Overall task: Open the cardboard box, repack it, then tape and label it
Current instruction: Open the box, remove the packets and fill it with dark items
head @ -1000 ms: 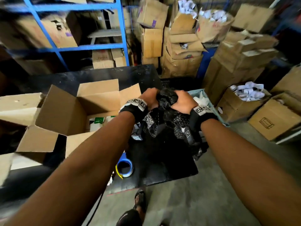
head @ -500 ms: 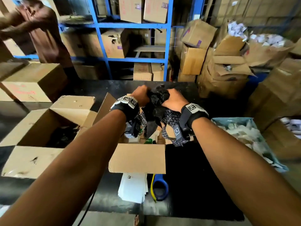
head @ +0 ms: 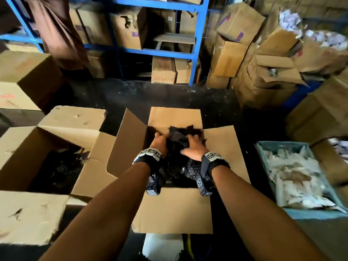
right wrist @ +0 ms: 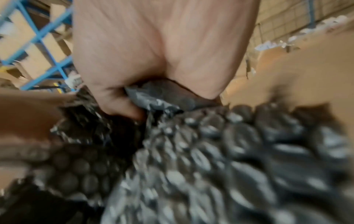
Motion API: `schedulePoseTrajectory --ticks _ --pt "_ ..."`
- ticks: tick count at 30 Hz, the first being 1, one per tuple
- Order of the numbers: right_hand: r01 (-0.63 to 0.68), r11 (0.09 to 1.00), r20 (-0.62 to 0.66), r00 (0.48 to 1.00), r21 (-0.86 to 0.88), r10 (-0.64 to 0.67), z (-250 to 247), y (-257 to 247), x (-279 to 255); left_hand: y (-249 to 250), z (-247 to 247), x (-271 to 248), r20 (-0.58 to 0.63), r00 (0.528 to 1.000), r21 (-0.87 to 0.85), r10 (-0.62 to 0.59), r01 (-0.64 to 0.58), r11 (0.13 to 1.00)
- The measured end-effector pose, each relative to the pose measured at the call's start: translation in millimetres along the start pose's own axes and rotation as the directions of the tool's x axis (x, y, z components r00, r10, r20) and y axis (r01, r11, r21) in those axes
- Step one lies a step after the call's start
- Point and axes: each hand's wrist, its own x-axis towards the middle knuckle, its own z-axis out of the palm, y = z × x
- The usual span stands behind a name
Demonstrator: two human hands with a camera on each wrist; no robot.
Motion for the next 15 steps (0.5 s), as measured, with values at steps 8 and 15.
schedulePoseTrajectory --ticks 8,15 --pt "0.026 0.999 0.232 0.973 -0.031 -0.018 -12 23 -2 -22 20 11 0.29 0.957 0.032 -0.029 0.02 0.999" --pt "-0.046 0.969 0.476 0.865 -0.242 0.16 -12 25 -18 3 12 7 0.341 0.938 -0.003 0.071 -0.074 0.997"
